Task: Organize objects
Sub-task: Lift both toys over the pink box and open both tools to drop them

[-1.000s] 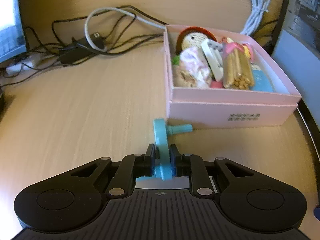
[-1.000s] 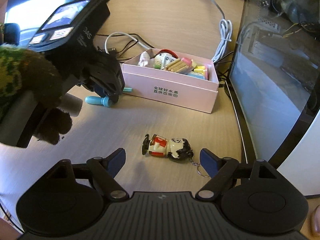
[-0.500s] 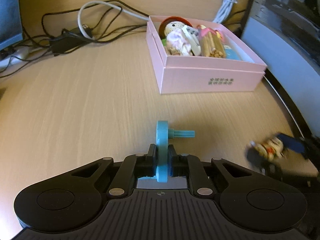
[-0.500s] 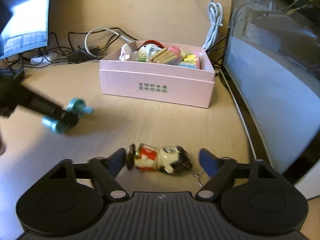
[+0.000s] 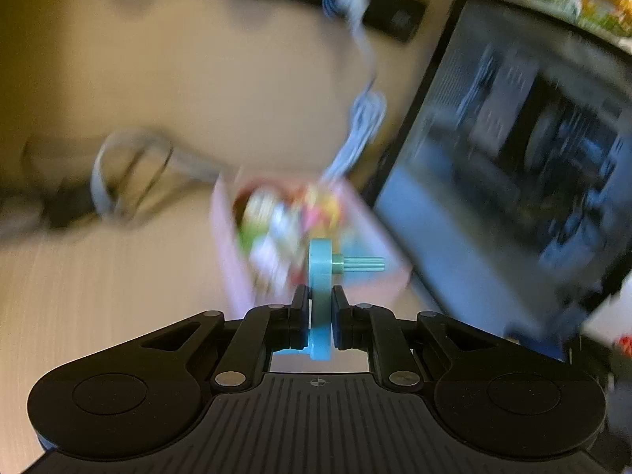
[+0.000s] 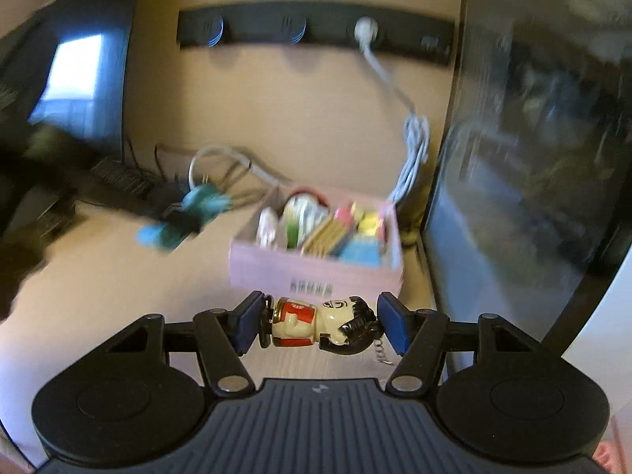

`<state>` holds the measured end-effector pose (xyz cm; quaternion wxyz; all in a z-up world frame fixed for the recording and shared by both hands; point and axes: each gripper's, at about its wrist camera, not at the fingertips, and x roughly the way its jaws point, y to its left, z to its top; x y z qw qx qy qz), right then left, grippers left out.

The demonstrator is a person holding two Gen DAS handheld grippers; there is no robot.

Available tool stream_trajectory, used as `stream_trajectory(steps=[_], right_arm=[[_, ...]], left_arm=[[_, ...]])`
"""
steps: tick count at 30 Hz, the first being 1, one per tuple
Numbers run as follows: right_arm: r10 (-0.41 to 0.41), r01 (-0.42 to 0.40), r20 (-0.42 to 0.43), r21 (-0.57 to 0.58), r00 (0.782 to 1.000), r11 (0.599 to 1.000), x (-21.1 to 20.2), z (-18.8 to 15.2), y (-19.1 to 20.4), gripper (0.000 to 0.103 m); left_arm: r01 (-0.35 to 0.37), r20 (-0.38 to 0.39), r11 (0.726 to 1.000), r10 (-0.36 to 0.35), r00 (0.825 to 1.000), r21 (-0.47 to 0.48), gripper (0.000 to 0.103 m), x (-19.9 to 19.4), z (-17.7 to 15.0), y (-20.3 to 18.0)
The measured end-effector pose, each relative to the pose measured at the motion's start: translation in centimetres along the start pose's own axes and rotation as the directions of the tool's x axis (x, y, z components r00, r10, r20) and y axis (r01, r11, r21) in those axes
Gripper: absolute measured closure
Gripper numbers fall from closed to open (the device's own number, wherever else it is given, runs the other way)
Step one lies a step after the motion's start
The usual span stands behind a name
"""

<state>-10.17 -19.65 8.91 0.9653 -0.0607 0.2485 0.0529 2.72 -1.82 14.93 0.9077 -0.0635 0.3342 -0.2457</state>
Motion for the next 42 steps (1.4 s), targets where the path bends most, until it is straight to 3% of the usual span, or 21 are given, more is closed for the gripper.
stream_trajectory(steps=[2,5,8,12,18,24,26,27,29,32,34,39,42], right_arm=[[-0.013,0.013,0.016,-0.001,1.0,1.0,-0.4,0.7,0.1,0.04],[-0.033,0.033,0.016,-0.009,0.999,0.999,-0.4,0.9,0.2,0.04],[-0.041,0.041,0.007,-0.015,0.999,0.999,-0.4,1.1,0.3,0.04],[-0.064,0.064,-0.008,-0.011,0.998,0.998,0.7,1.3,-0.4,0.04],[-0.043,0.043,-0.02,0.0,0.999,0.999,3.4,2.8,-1.3,0.04],[-0.085,0.098,0.158,-0.071,0.984,0.993,7.8,8.1,-2.0,0.04],[-0.097,0.116,0.226,-0.069,0.969,0.991,9.7,9.3,-2.6,0.033],[-0.126,0.145,0.228,-0.071,0.965,0.987,10.7,9.6,-2.8,0.022],[-0.15,0.164,0.201,-0.053,0.968,0.985,11.8,9.4,-3.1,0.022],[-0.093,0.092,0.119,0.014,0.989,0.996,11.3,7.4,-3.7,0.016],[-0.088,0.087,0.054,0.019,0.995,0.996,10.8,5.3,-3.5,0.016],[-0.083,0.087,-0.079,0.046,0.993,0.995,10.4,1.7,-3.5,0.016],[-0.101,0.103,-0.095,0.02,0.99,0.994,10.6,1.1,-3.2,0.016]], left_arm=[[0.043,0.066,0.999,-0.044,0.997,0.022,0.089,1.2,2.8,-0.2],[0.107,0.093,0.994,-0.107,0.99,0.009,0.089,4.3,5.7,0.4],[0.051,0.056,0.998,-0.053,0.997,0.038,0.089,8.3,6.4,0.9],[0.014,0.043,0.998,-0.011,0.999,-0.064,0.089,10.2,5.4,3.1],[0.02,-0.016,0.989,-0.022,1.0,-0.147,0.089,7.1,1.4,5.8],[0.017,-0.1,0.981,-0.037,0.994,-0.194,0.089,5.2,-2.9,7.1],[0.008,-0.123,0.976,-0.035,0.992,-0.216,0.089,4.9,-4.0,7.7],[-0.003,-0.131,0.974,-0.027,0.991,-0.225,0.089,4.7,-4.4,7.9],[-0.018,-0.135,0.971,-0.014,0.991,-0.237,0.089,4.4,-4.9,8.4],[-0.031,-0.135,0.968,-0.003,0.991,-0.249,0.089,4.3,-5.1,9.0],[-0.035,-0.13,0.968,0.003,0.992,-0.249,0.089,4.5,-4.8,9.0],[-0.019,-0.092,0.977,0.0,0.996,-0.214,0.089,5.6,-2.4,7.8],[-0.063,-0.08,0.983,0.05,0.996,-0.174,0.089,6.9,-1.0,6.7]])
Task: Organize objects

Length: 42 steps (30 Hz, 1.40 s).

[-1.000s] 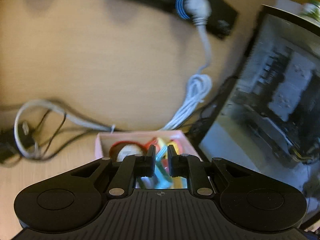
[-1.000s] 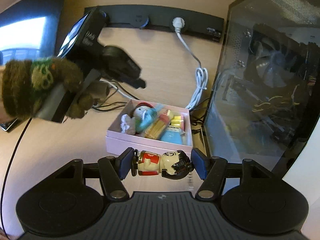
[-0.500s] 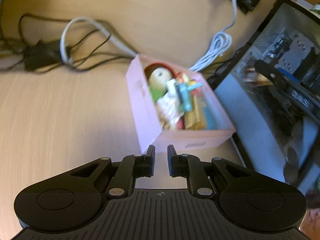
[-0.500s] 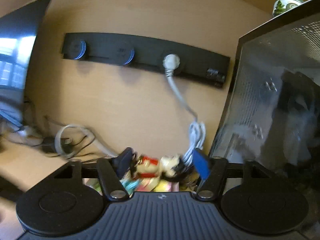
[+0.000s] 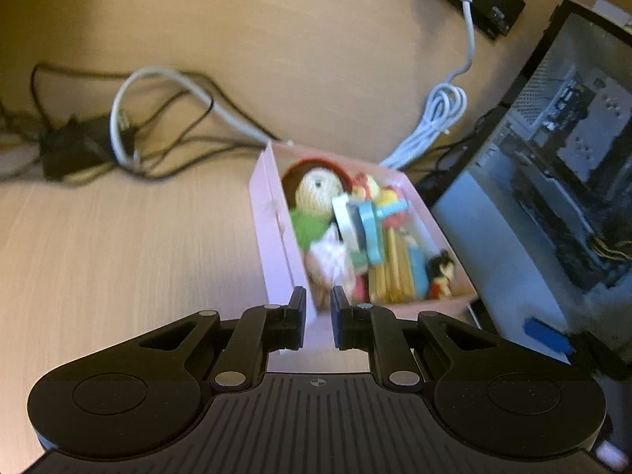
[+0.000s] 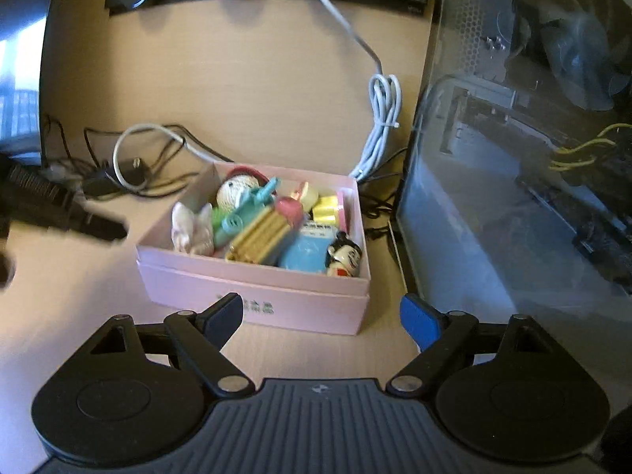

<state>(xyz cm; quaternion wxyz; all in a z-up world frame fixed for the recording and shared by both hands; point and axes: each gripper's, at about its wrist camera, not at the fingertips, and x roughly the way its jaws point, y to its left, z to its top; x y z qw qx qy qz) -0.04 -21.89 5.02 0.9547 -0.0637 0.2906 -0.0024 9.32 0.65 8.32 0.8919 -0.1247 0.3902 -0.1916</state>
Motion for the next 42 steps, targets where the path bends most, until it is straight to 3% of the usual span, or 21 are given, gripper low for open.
stream_trajectory(steps=[5,6,7,11,13,16,19,24,30,32,35,37,42], right_arm=[[-0.033,0.032,-0.023,-0.039,0.999,0.999,1.4,0.0,0.1,0.017],[-0.048,0.047,-0.027,-0.05,0.998,0.998,1.8,0.0,0.2,0.019],[-0.067,0.065,-0.03,-0.064,0.997,0.996,2.4,0.1,0.5,0.022],[-0.105,0.099,-0.054,-0.095,0.993,0.991,4.7,0.1,1.1,0.028],[-0.08,0.074,-0.065,-0.087,0.995,0.993,5.8,0.2,1.2,0.036],[-0.025,0.02,-0.065,-0.085,0.998,0.996,6.7,0.7,2.1,0.035],[-0.001,-0.004,-0.049,-0.102,0.999,0.995,7.6,1.1,3.7,0.034],[0.025,-0.029,-0.032,-0.136,0.999,0.99,8.5,1.8,6.2,0.029],[-0.031,0.023,-0.058,-0.125,0.998,0.992,8.7,2.3,7.3,0.028],[-0.052,0.044,-0.068,-0.109,0.996,0.993,8.3,2.6,7.3,0.024],[-0.072,0.07,-0.043,-0.049,0.997,0.996,5.4,2.7,7.2,0.006],[-0.094,0.094,-0.037,-0.012,0.995,0.995,3.4,2.2,7.4,0.0],[-0.093,0.108,-0.159,0.093,0.983,0.99,-0.4,-1.6,8.9,0.0]], left_arm=[[-0.093,-0.021,0.994,0.094,0.995,0.049,0.088,2.8,1.4,-1.6],[-0.143,-0.035,0.987,0.146,0.989,0.069,0.088,3.5,1.6,-1.9],[-0.198,-0.049,0.977,0.202,0.978,0.083,0.079,4.2,1.7,-2.1],[-0.257,-0.052,0.964,0.261,0.964,0.07,0.051,4.5,1.5,-1.4],[-0.286,-0.041,0.957,0.288,0.957,0.049,0.031,4.0,1.3,-0.5],[-0.337,-0.02,0.941,0.337,0.941,-0.012,0.017,2.9,1.0,1.6],[-0.373,-0.017,0.928,0.373,0.928,-0.021,0.014,2.5,0.9,3.5],[-0.38,-0.015,0.925,0.379,0.925,-0.029,0.001,2.5,1.3,6.4],[-0.352,0.004,0.936,0.352,0.936,0.009,0.002,2.6,1.6,6.3],[-0.33,0.049,0.944,0.329,0.943,0.007,0.002,0.9,1.5,6.0],[-0.289,0.144,0.956,0.281,0.949,0.042,0.002,-2.9,0.6,5.2],[-0.243,0.158,0.965,0.227,0.961,0.093,0.002,-5.0,-1.1,4.6],[-0.174,0.052,0.966,0.167,0.985,0.189,0.002,-6.4,-7.6,3.7]])
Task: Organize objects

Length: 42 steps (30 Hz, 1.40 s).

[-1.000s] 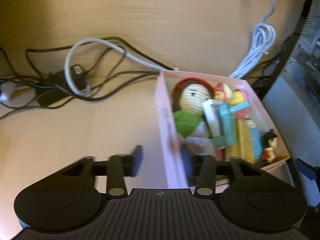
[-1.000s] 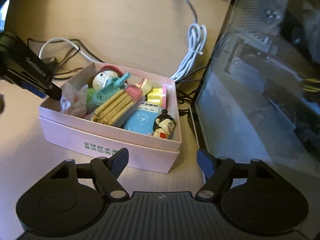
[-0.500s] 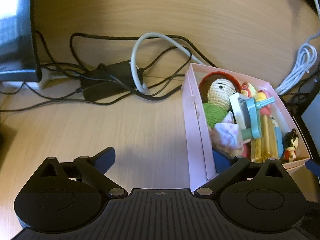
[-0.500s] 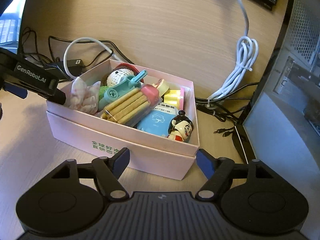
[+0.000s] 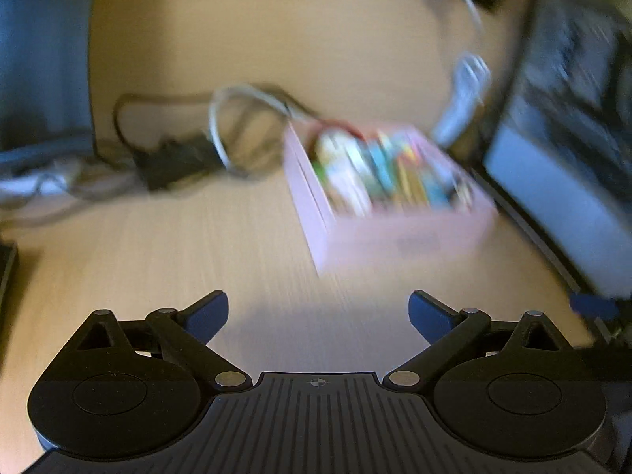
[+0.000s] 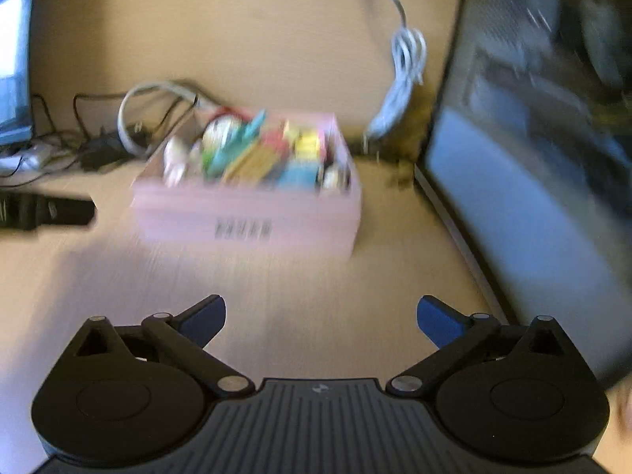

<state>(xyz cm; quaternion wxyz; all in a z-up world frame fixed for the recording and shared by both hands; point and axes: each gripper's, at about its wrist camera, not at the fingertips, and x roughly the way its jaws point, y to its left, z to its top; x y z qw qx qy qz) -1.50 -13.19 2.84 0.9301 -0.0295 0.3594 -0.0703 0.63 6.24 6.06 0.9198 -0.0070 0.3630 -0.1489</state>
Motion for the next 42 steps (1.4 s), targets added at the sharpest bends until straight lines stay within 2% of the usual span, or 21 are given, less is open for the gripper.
stream_trajectory(steps=[4,7,10,12,13,16,18,23,28,42], right_arm=[[-0.025,0.025,-0.073,0.0,0.997,1.0,-1.5,-3.8,0.5,0.0],[-0.023,0.023,-0.105,-0.001,0.994,1.0,-2.1,-5.6,0.0,0.0],[-0.009,0.007,-0.104,-0.02,0.995,1.0,-2.2,-6.8,-0.7,0.0],[0.021,-0.022,-0.073,-0.018,0.997,1.0,-2.2,-7.7,-1.4,0.0],[0.036,-0.037,-0.06,-0.018,0.998,0.999,-2.1,-7.9,-1.6,0.0],[0.066,-0.067,-0.019,-0.055,0.998,0.996,-1.6,-7.9,-1.9,0.0],[0.078,-0.076,0.021,-0.089,0.997,0.993,-0.9,-7.7,-2.0,0.0],[0.178,-0.178,-0.019,-0.006,0.984,0.984,1.9,-5.7,-3.7,0.0],[0.199,-0.198,0.043,-0.031,0.979,0.98,3.6,-5.1,-3.8,0.0],[0.186,-0.186,0.042,-0.013,0.982,0.983,4.7,-4.3,-4.0,0.0]], left_arm=[[-0.034,-0.085,0.999,0.035,0.996,0.014,0.002,-0.8,-4.5,-1.4],[-0.066,-0.114,0.998,0.065,0.991,-0.012,0.002,-0.9,-6.4,-1.5],[-0.13,-0.07,0.991,0.13,0.989,0.008,0.002,-1.4,-8.3,-2.4],[-0.177,-0.025,0.984,0.177,0.984,0.032,0.001,-1.2,-9.2,-3.3],[-0.186,-0.007,0.982,0.186,0.982,0.013,0.002,-1.2,-9.4,-3.5],[-0.207,0.044,0.978,0.207,0.977,-0.006,0.002,-0.5,-9.3,-4.0],[-0.209,0.051,0.978,0.21,0.976,-0.016,0.002,0.4,-8.5,-4.3],[-0.263,0.049,0.963,0.266,0.963,-0.062,0.001,2.4,-6.9,-4.7],[-0.268,0.049,0.961,0.271,0.961,-0.063,0.001,3.3,-6.2,-4.7],[-0.276,0.048,0.959,0.279,0.959,-0.07,0.001,3.4,-6.1,-4.9]])
